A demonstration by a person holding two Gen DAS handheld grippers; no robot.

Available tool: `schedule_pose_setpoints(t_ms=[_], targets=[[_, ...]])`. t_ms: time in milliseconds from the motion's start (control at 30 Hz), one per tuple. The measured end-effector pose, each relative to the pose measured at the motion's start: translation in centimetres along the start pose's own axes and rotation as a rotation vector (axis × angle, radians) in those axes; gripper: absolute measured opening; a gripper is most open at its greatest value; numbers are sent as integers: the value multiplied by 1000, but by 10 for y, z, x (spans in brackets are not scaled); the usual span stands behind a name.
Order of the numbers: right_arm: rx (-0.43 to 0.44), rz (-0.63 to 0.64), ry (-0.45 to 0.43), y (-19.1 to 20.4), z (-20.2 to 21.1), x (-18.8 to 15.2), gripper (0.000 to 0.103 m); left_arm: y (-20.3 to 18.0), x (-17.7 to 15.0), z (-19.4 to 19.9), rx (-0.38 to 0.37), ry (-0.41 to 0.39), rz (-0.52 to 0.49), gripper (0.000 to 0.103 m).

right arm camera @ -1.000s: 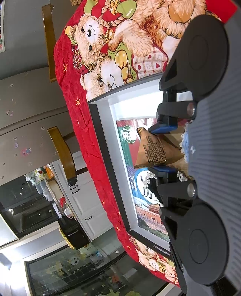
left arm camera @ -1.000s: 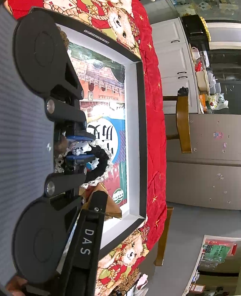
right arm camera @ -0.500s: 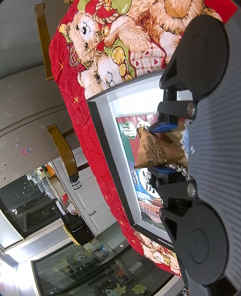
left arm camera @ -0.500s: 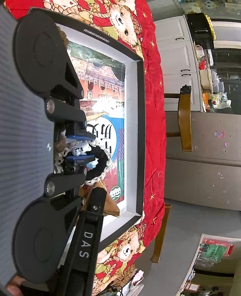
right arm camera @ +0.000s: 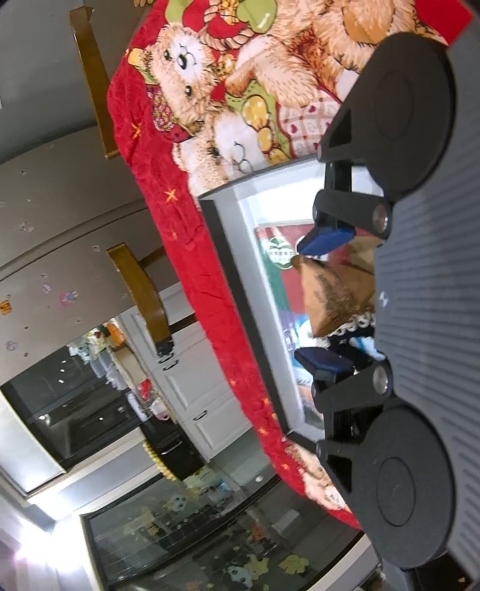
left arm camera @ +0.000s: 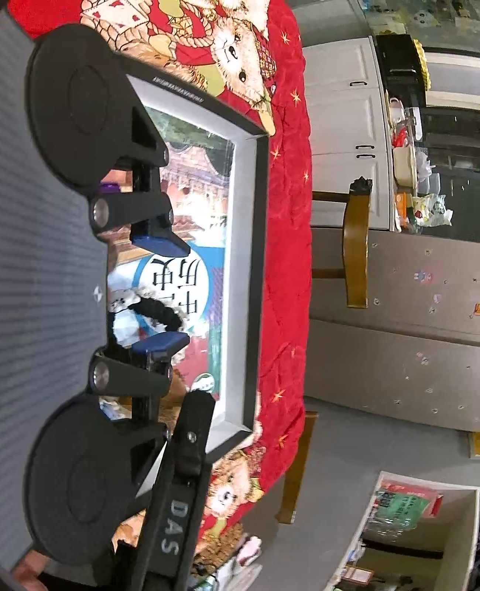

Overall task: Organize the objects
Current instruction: 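Open both tools to release the ring and triangle inside the box, then withdraw both open tools from the box toward the remaining items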

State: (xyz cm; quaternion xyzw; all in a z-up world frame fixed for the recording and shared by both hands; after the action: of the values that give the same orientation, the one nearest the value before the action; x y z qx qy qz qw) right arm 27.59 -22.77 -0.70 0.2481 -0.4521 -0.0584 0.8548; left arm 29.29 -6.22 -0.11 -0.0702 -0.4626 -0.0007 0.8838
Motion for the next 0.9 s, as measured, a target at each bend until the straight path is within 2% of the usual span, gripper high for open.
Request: schedule_pose_setpoints(t_ms=[100, 233, 300, 433, 533, 733, 900], targets=[[11, 20, -35, 5, 10, 7, 78, 3, 7, 7, -1, -19, 3, 53], [36, 57, -82, 20, 27, 15, 78, 9, 18, 19, -7, -42, -1, 53], [51, 81, -100, 29, 35, 19, 79, 13, 29, 32, -9, -80, -3, 53], [76, 139, -146, 49, 54, 24, 80, 21, 52, 69, -9, -190, -29, 53], [104, 162, -174, 64, 68, 29, 80, 29, 67, 96, -10, -244, -32, 54], [128, 218, -252, 88, 103, 35, 81, 32, 86, 148, 26, -319, -99, 59], [148, 245, -283, 108, 130, 37, 82, 33, 91, 193, 19, -366, -47, 61]])
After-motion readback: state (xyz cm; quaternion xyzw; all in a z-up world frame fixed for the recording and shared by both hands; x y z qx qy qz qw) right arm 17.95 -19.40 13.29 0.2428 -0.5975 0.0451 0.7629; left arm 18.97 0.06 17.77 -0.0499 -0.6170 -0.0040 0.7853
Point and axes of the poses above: each gripper's, at about its wrist camera, not at the fingertips, and z roughly against the way its jaws point, y to its left, x to its top, the point moved 6 cm from there along -z, roughly the way its jaws point
